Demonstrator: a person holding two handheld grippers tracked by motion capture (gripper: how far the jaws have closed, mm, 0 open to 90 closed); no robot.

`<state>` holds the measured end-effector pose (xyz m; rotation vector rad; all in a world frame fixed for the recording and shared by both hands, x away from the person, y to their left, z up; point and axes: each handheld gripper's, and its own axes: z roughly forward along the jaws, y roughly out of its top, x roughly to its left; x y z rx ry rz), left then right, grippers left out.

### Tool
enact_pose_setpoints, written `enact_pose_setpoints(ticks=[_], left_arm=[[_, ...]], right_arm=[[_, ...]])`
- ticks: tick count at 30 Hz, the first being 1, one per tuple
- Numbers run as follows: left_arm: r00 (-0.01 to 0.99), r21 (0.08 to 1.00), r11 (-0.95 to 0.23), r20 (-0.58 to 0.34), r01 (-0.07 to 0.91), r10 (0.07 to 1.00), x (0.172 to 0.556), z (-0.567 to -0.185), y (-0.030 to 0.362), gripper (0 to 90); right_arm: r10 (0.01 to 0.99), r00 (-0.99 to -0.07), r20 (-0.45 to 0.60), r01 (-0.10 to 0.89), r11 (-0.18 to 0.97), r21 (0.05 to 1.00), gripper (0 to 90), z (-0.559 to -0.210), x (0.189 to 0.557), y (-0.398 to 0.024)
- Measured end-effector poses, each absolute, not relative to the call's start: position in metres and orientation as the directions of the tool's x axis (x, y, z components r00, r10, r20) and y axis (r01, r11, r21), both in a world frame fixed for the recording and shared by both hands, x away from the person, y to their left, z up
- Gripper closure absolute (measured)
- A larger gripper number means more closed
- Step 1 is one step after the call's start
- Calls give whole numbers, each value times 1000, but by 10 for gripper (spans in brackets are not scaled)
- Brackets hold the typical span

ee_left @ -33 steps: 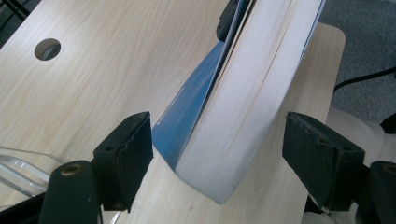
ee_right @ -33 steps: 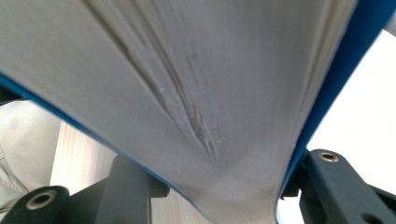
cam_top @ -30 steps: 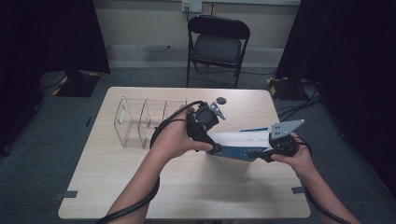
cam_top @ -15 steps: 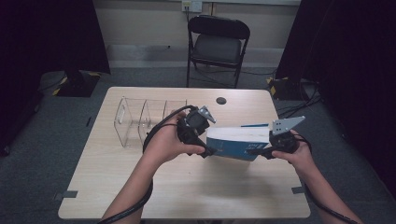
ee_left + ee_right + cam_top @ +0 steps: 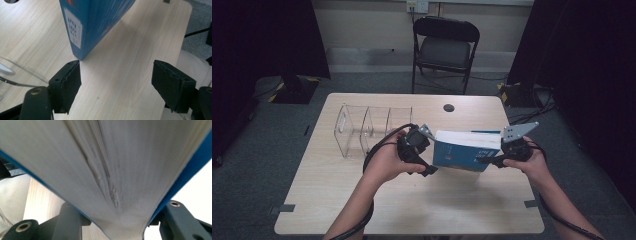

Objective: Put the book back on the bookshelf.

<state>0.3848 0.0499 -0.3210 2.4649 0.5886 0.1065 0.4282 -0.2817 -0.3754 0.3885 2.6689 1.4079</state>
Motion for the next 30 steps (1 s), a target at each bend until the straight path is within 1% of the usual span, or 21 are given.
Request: enact_pose_setpoints(ticks=[9, 13, 17, 20, 21, 24, 30], left_arm=[[898, 566, -720, -91, 403, 431, 384, -341, 48, 233], [896, 557, -724, -88, 407, 436, 384, -349, 52, 237], [889, 561, -714, -94, 419, 448, 382, -354, 58, 237], [886, 560, -709, -107, 428, 451, 382, -359, 62, 239], [885, 552, -715, -99, 429, 455, 381, -361, 63, 239], [879, 557, -701, -121, 445, 462, 379, -365, 63, 243], [878, 547, -707, -123, 449, 463, 378, -373, 67, 244]], right_arm=[[267, -963, 25, 176, 559, 810, 533, -373, 428, -281], [262, -965, 10, 166, 578, 799, 532, -371, 429, -280], [272, -962, 3, 168, 586, 792, 523, -368, 430, -279], [276, -961, 11, 172, 567, 806, 518, -365, 431, -280], [281, -960, 9, 174, 570, 803, 518, -364, 431, -280], [288, -958, 10, 182, 577, 796, 519, -360, 432, -279], [294, -956, 5, 186, 589, 787, 521, -352, 432, -278]])
